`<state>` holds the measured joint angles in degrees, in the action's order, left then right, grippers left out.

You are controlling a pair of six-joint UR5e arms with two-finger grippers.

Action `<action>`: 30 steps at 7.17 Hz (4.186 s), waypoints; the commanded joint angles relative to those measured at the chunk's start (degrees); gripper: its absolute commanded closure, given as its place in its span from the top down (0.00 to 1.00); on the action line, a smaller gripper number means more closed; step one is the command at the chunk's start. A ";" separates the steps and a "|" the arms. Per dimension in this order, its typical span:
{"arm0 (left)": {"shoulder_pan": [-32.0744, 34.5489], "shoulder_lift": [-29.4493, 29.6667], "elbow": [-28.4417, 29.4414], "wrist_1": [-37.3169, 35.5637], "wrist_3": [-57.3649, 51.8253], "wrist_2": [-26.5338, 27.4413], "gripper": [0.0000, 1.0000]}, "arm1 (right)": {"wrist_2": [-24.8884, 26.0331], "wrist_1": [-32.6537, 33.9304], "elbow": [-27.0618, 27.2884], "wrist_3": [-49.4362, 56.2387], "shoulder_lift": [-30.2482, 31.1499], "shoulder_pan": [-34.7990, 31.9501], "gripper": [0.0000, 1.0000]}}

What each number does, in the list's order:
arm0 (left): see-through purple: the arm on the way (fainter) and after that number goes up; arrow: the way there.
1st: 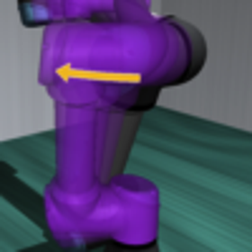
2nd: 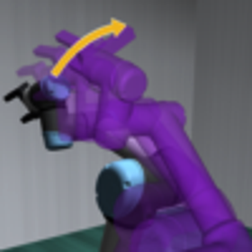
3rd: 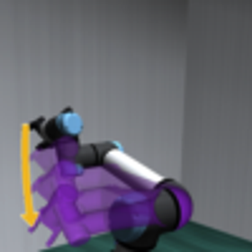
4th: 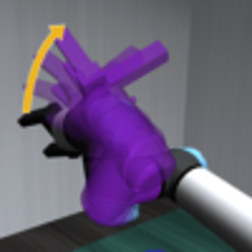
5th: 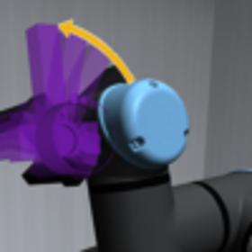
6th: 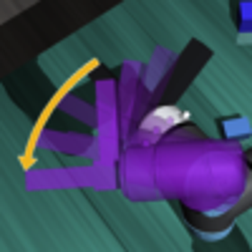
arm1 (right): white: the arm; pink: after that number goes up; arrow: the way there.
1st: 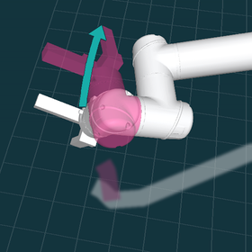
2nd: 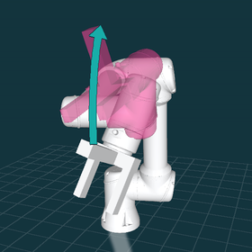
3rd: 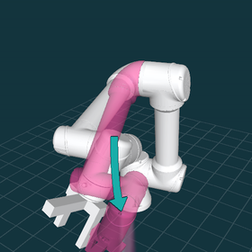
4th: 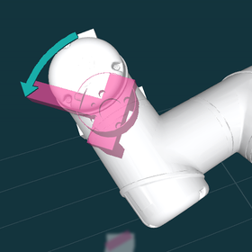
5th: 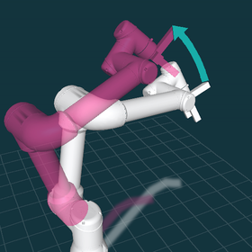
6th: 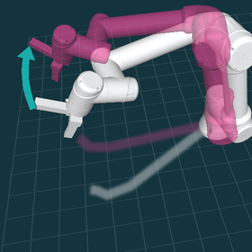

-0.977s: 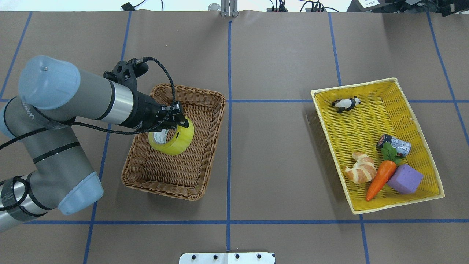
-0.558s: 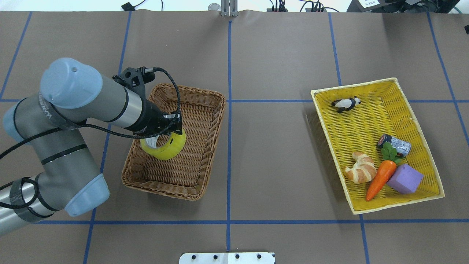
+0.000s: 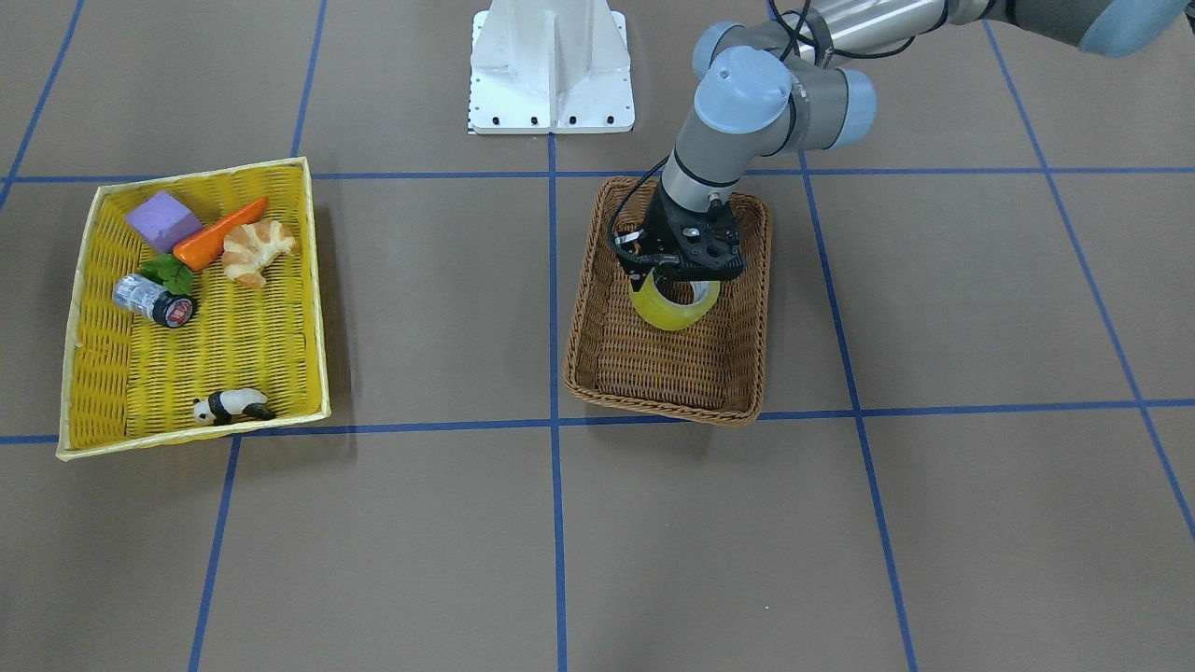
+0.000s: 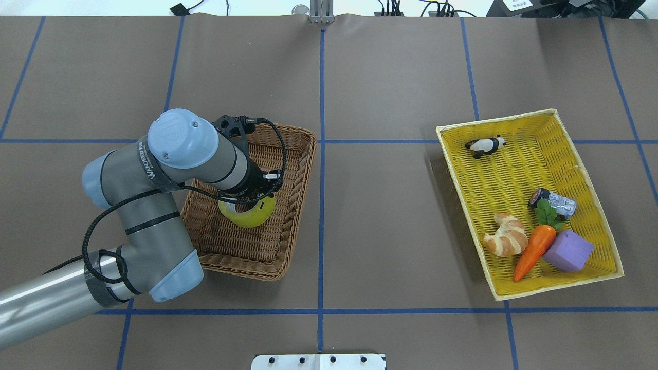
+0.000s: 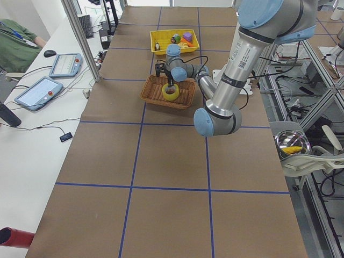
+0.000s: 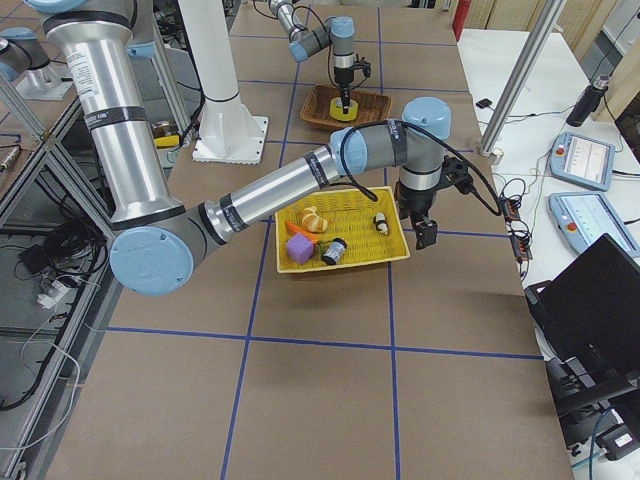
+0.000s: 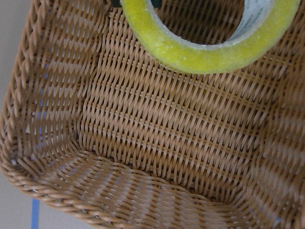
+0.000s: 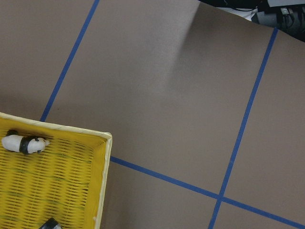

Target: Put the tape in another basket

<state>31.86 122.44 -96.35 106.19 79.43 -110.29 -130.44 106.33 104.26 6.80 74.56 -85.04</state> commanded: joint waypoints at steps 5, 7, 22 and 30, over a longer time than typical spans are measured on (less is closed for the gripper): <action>13.69 -0.27 -16.72 -33.17 -30.90 -6.74 0.98 | 0.97 8.51 -0.02 5.12 0.32 -1.62 1.00; 23.55 -9.37 -20.20 -36.05 -48.50 -7.04 0.98 | 8.61 12.85 -2.55 14.45 0.67 -2.59 1.00; 62.09 -31.47 4.41 -23.66 -84.38 -24.77 0.98 | -2.36 -3.40 -11.45 9.38 13.16 -4.26 1.00; 62.00 -31.21 4.24 -23.66 -84.09 -24.89 0.98 | -2.54 -3.49 -10.66 8.32 12.37 -4.61 1.00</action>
<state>93.87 91.23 -92.05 82.53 -4.66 -135.16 -132.98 102.84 93.42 15.12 87.05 -89.61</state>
